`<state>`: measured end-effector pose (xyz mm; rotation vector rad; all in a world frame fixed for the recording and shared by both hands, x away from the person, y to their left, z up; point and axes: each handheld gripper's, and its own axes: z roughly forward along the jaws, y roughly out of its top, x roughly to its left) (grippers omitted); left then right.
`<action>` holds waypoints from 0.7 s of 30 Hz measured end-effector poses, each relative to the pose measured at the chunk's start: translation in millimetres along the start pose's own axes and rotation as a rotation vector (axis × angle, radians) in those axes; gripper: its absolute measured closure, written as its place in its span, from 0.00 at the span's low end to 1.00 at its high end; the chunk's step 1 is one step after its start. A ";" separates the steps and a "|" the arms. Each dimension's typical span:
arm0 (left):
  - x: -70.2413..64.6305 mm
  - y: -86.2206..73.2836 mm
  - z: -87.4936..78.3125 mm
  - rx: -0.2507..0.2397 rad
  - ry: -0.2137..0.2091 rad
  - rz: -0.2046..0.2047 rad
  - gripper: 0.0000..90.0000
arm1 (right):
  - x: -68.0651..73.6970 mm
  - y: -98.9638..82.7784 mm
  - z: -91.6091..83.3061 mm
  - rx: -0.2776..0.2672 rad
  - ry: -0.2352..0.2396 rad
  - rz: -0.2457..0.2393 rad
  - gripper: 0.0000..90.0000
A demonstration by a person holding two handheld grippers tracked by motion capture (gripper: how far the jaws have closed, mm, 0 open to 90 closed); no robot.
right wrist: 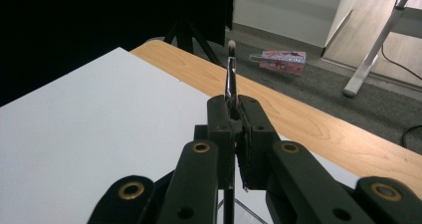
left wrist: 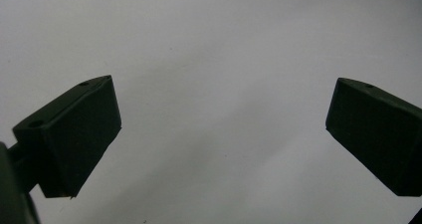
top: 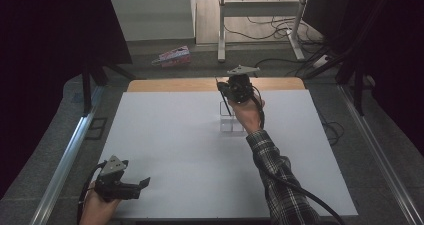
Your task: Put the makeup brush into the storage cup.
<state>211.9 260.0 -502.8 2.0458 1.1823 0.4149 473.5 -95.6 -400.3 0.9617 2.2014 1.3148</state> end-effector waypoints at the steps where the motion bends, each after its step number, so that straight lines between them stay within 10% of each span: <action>1: 0.0 0.0 0.0 0.001 0.000 0.000 0.02 | -0.7 -1.1 0.4 -0.003 0.000 -0.002 0.94; 21: -0.1 0.1 0.1 0.006 0.000 0.002 0.02 | -3.5 -23.3 8.4 0.026 0.012 0.037 0.94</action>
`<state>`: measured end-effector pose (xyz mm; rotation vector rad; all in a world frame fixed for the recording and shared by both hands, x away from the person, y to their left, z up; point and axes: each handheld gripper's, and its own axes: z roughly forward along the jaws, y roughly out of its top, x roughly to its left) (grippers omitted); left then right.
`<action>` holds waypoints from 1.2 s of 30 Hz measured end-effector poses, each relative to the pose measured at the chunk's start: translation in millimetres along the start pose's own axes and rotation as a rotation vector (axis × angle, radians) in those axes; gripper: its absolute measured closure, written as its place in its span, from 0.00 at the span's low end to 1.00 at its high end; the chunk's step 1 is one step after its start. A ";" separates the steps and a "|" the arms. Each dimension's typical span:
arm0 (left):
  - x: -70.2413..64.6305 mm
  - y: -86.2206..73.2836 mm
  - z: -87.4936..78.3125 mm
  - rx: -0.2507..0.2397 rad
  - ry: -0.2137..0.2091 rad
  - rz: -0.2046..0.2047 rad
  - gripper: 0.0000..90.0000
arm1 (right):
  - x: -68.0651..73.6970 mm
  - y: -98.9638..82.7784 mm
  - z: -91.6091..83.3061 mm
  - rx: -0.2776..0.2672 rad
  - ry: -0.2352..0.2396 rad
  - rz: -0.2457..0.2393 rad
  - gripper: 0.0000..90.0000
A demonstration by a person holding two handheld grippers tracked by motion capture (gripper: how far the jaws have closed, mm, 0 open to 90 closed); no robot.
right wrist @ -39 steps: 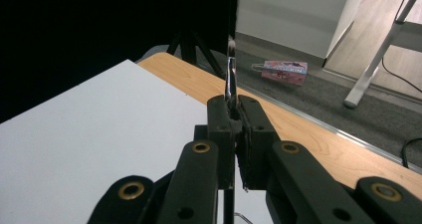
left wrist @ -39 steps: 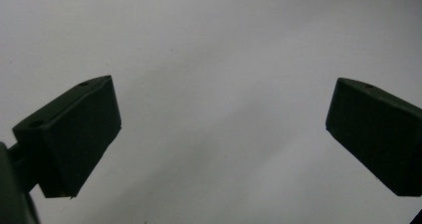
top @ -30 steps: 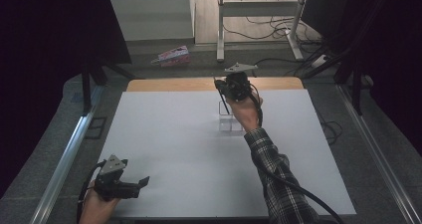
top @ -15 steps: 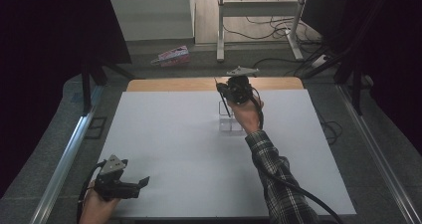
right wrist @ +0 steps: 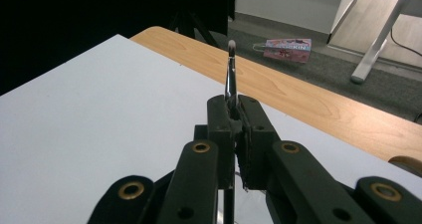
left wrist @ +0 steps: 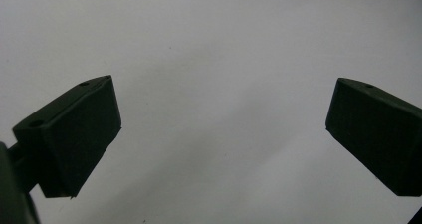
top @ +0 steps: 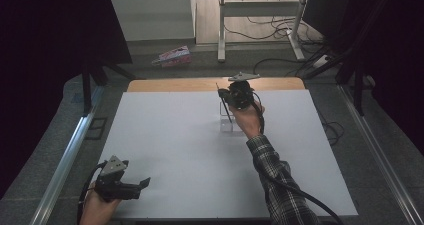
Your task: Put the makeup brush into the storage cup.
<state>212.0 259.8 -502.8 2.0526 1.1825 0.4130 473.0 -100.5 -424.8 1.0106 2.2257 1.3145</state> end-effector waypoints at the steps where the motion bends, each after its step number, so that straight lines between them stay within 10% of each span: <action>1: 0.0 0.0 0.0 0.000 0.000 0.000 0.02 | 0.0 0.0 0.0 0.000 0.000 0.000 0.94; 23: -0.5 -0.1 0.7 0.005 -0.003 -0.001 0.02 | -4.2 -18.2 8.5 0.046 0.010 0.033 0.93; 26: -0.7 0.0 0.8 0.005 -0.003 0.001 0.02 | -5.5 -14.2 10.3 0.056 0.026 0.071 0.49; 33: -1.0 0.1 1.1 0.009 -0.003 0.005 0.02 | -1.9 -8.9 9.9 0.042 0.023 0.047 0.06; 36: -1.0 0.4 1.0 0.010 -0.002 0.008 0.02 | -0.3 -8.5 10.4 0.057 0.001 0.029 0.03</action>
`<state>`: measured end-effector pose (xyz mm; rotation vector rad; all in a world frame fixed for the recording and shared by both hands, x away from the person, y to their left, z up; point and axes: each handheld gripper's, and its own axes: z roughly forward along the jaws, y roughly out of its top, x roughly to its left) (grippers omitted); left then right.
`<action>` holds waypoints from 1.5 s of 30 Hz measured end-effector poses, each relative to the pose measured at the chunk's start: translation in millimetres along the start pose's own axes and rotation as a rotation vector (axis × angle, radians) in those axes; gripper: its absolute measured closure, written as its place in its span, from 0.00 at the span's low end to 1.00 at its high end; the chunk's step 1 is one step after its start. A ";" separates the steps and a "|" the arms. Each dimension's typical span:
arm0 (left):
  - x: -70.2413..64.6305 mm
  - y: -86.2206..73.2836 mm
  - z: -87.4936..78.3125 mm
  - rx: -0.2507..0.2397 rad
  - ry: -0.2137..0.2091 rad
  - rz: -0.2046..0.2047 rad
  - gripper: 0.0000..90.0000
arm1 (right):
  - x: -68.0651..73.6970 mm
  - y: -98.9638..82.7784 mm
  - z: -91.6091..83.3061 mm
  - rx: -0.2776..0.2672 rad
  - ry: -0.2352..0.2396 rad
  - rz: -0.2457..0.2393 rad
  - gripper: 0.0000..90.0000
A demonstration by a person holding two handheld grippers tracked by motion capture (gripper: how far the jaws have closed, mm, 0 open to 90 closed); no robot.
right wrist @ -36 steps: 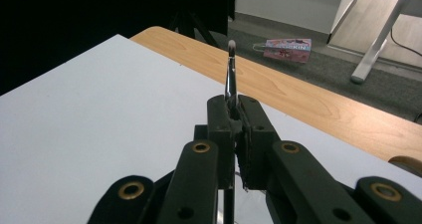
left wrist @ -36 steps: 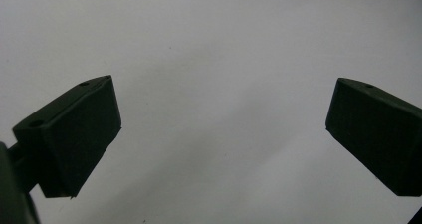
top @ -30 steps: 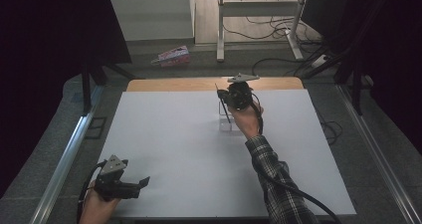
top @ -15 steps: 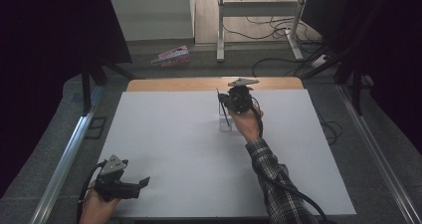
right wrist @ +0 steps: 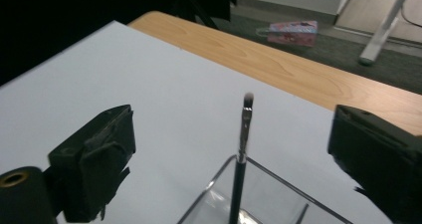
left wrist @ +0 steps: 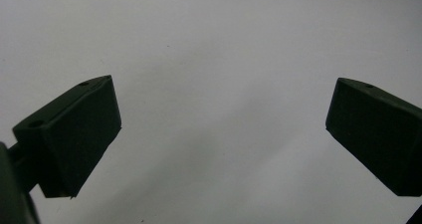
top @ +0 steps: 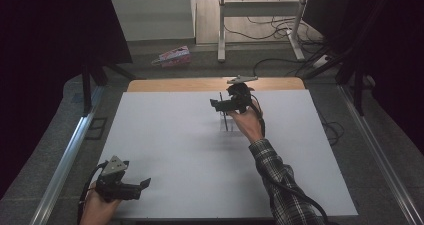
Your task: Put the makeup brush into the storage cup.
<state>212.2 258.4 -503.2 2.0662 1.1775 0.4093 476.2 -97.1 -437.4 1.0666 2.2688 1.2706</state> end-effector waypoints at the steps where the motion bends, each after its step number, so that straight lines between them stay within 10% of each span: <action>1: 0.0 0.0 0.1 0.000 0.000 0.000 0.02 | 0.7 -0.1 0.3 0.011 -0.006 -0.020 0.02; 45: 2.6 -0.5 -4.3 -0.086 -0.035 -0.030 0.00 | 10.8 -1.4 -27.9 0.040 0.021 -0.108 0.01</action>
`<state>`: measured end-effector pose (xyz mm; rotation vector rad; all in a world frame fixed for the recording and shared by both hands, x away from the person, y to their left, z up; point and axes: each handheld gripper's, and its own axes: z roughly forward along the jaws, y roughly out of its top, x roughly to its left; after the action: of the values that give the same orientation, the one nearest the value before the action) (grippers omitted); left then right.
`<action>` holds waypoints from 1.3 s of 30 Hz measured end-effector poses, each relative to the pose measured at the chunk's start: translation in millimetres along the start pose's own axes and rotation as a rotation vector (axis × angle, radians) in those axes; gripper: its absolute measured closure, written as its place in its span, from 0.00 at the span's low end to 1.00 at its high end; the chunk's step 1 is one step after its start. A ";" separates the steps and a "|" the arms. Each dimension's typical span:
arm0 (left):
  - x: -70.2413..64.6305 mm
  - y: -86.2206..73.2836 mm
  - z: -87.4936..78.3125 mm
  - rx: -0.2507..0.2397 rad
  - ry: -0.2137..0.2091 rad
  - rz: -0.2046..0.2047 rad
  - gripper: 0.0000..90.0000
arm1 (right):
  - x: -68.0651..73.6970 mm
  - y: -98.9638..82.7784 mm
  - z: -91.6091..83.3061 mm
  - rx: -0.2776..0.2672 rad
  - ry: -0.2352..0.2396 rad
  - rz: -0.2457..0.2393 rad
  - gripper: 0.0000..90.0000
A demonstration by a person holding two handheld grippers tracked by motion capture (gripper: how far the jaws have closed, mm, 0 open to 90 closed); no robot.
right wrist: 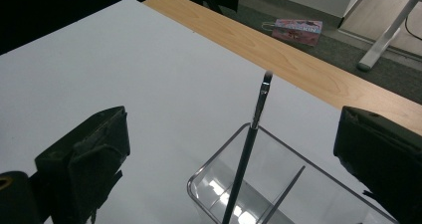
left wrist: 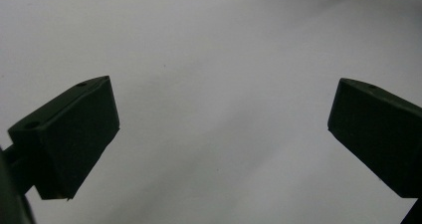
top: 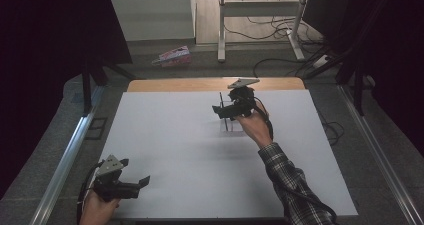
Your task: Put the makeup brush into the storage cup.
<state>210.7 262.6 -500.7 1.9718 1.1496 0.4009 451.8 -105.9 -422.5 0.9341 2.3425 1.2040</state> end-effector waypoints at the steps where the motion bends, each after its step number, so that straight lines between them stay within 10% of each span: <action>1: 0.0 -0.1 0.0 -0.001 0.000 0.001 0.00 | 0.2 -0.3 -0.9 -0.001 0.001 0.000 0.01; 39: -1.9 0.0 1.4 0.016 0.016 0.031 0.00 | 3.0 -35.3 -39.1 0.023 0.019 -0.025 0.00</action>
<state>210.5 260.3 -501.3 2.0061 1.1361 0.4252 413.5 -141.7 -428.6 0.9025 2.3804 1.1840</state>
